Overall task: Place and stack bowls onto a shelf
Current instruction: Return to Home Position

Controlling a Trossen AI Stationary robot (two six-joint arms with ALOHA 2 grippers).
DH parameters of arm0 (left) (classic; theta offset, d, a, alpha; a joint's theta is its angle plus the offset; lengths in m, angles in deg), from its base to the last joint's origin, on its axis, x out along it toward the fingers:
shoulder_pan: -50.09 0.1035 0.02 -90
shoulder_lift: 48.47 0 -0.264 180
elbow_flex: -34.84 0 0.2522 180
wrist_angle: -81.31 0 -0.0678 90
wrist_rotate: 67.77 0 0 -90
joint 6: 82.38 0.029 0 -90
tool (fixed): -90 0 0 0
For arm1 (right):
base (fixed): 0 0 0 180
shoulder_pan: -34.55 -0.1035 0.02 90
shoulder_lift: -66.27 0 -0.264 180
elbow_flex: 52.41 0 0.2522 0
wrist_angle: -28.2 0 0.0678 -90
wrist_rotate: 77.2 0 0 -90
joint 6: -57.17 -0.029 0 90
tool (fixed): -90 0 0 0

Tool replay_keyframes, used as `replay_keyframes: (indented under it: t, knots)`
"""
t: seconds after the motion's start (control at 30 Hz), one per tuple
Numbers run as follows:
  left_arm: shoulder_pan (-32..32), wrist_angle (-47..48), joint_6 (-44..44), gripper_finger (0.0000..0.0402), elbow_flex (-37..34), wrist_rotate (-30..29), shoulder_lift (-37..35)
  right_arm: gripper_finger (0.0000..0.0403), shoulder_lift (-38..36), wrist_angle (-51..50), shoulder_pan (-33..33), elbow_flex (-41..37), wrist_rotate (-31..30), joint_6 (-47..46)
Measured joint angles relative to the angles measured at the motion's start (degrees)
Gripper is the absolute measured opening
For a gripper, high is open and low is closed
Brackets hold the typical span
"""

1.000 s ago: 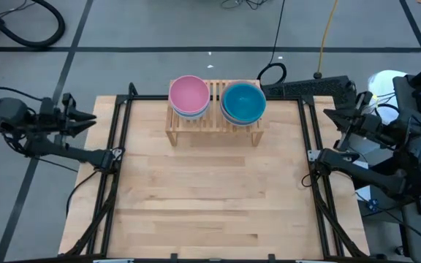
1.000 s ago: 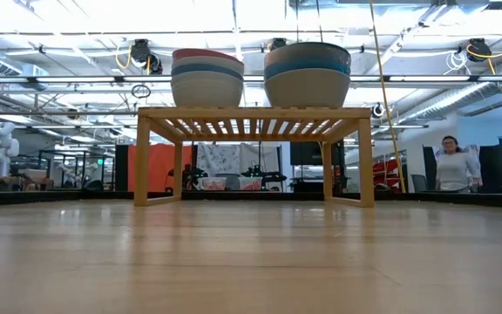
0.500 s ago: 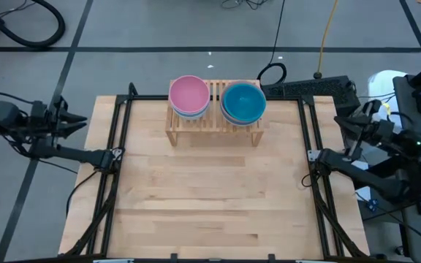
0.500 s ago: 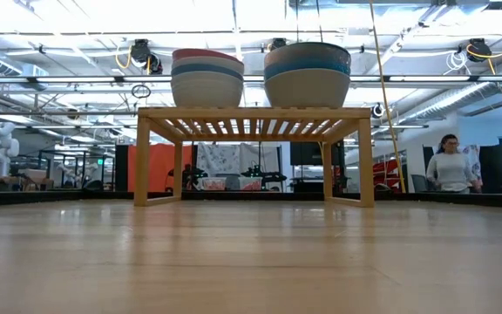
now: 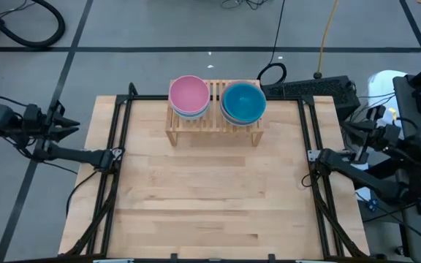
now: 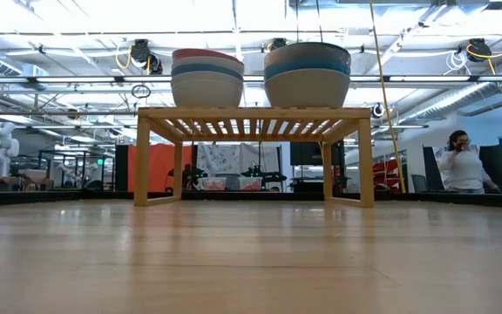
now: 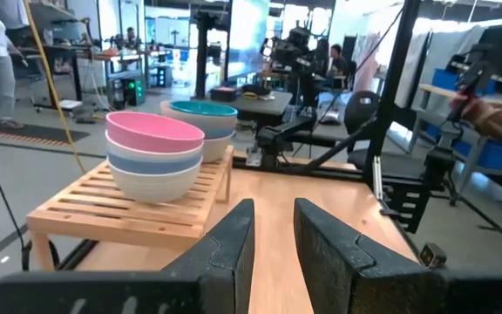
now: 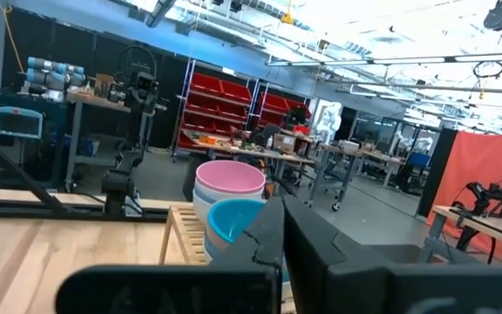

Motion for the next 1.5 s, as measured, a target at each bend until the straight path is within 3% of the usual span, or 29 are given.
replay_keyframes:
  t: [0.67,0.93,1.13,1.5]
  knots:
    - [0.0,3.3,1.7,0.0088,-0.1,-1.6,-1.6,0.0000,-0.1,-4.2,0.0,-0.4,0.0,-2.7]
    - [0.0,-6.2,20.6,0.0088,-4.7,0.9,-1.6,0.0000,-0.1,9.2,0.0,-11.6,0.1,-0.6]
    - [0.0,-6.8,21.0,0.0088,-9.1,1.4,-1.6,0.0000,0.0,20.7,0.0,-22.5,0.1,3.1]
    - [0.0,-17.8,22.9,0.0088,-17.6,1.5,-1.6,0.0000,0.0,37.2,0.0,-36.3,0.2,4.3]
